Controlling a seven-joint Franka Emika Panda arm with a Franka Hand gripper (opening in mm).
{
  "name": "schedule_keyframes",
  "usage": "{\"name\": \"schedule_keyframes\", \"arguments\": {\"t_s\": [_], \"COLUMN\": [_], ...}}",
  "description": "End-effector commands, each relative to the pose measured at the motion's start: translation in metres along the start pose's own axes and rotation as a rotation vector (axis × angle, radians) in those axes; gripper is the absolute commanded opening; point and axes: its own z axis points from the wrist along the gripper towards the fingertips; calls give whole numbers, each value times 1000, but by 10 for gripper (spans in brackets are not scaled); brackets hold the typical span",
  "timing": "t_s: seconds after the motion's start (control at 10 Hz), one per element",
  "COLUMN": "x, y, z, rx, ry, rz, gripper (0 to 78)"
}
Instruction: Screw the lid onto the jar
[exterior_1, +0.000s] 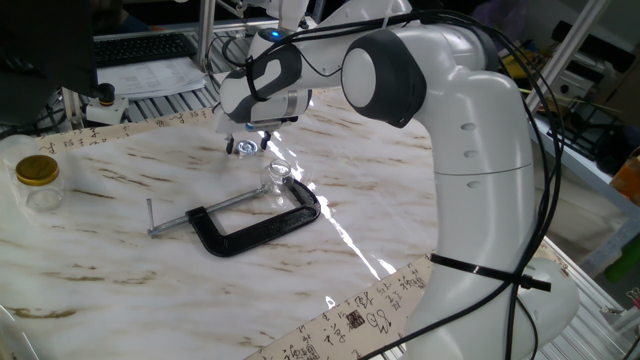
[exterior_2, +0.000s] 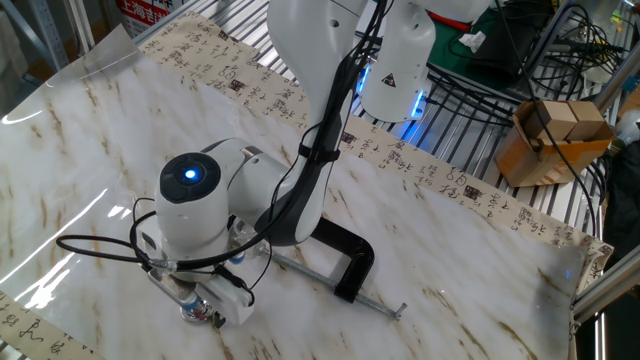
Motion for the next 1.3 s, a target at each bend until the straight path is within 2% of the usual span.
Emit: {"name": "schedule_keyframes", "arguments": {"t_s": [0.1,1.3], "x": [-1,-1], "y": [0,0], "z": [-2,2], "rx": [8,5], "ry": [-8,-6], "rz": [-2,-7], "gripper": [775,775]}}
